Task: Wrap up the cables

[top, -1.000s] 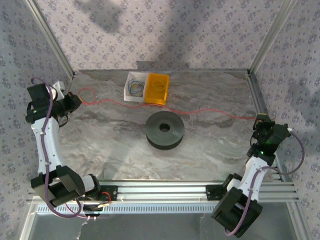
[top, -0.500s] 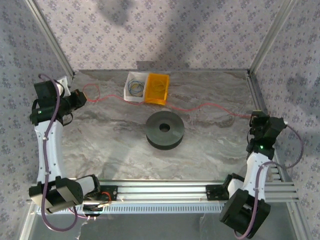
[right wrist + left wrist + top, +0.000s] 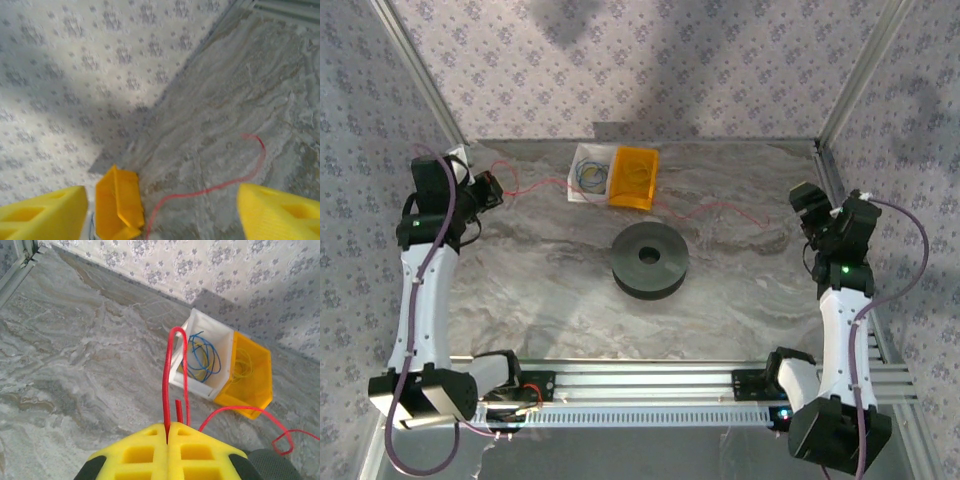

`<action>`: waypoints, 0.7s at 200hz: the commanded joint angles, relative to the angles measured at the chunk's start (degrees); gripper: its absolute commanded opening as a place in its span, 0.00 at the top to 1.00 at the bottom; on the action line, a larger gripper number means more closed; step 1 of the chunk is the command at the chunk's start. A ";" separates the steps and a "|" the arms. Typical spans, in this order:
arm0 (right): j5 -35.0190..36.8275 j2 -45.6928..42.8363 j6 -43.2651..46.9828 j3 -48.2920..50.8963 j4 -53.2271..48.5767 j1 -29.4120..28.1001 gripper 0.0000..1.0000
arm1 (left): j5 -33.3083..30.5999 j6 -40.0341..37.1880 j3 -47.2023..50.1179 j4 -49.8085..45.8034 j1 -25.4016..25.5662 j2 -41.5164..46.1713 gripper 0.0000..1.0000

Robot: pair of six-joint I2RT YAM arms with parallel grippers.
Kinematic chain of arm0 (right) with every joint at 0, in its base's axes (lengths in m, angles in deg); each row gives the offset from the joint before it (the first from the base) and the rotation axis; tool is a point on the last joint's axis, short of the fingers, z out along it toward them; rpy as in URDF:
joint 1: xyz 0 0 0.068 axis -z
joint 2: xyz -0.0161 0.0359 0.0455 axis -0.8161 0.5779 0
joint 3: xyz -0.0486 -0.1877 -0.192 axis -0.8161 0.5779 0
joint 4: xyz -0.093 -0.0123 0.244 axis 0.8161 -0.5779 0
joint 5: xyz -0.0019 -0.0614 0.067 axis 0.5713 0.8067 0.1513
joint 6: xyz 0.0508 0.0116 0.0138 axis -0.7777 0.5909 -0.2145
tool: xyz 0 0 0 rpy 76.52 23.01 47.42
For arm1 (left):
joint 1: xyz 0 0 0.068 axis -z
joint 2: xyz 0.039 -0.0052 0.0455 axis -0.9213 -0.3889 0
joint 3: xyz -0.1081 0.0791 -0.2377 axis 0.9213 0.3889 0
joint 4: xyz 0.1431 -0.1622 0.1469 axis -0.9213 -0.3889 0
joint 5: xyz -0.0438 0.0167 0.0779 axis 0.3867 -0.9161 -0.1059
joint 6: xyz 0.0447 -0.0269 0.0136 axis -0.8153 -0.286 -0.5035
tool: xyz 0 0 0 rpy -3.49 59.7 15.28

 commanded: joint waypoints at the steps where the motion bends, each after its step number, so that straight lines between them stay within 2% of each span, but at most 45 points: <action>1: -0.30 -2.98 7.43 -3.07 -4.08 -4.14 0.12 | -3.16 3.25 1.16 4.74 1.74 2.20 1.00; 26: -0.78 -3.52 15.77 -6.17 -4.19 -13.15 0.06 | -3.68 3.27 1.42 5.07 3.67 2.00 1.00; 48: 0.53 -1.10 24.55 -10.30 -4.83 -25.21 0.05 | -3.41 3.40 1.43 5.58 5.01 1.93 1.00; 71: 4.81 4.70 32.90 -16.07 -5.70 -39.51 0.05 | -2.57 3.62 0.84 5.85 6.04 1.77 1.00; 95: 7.86 14.04 40.39 -24.47 -6.04 -51.37 0.05 | -2.08 3.80 0.15 5.69 6.95 1.58 1.00; 118: 9.91 24.45 48.61 -33.06 -6.27 -59.07 0.06 | -1.29 3.97 -0.24 5.46 7.65 1.58 1.00; 140: 8.35 33.40 55.22 -41.07 -5.01 -62.15 0.09 | -0.29 3.80 -0.56 4.90 7.99 1.49 1.00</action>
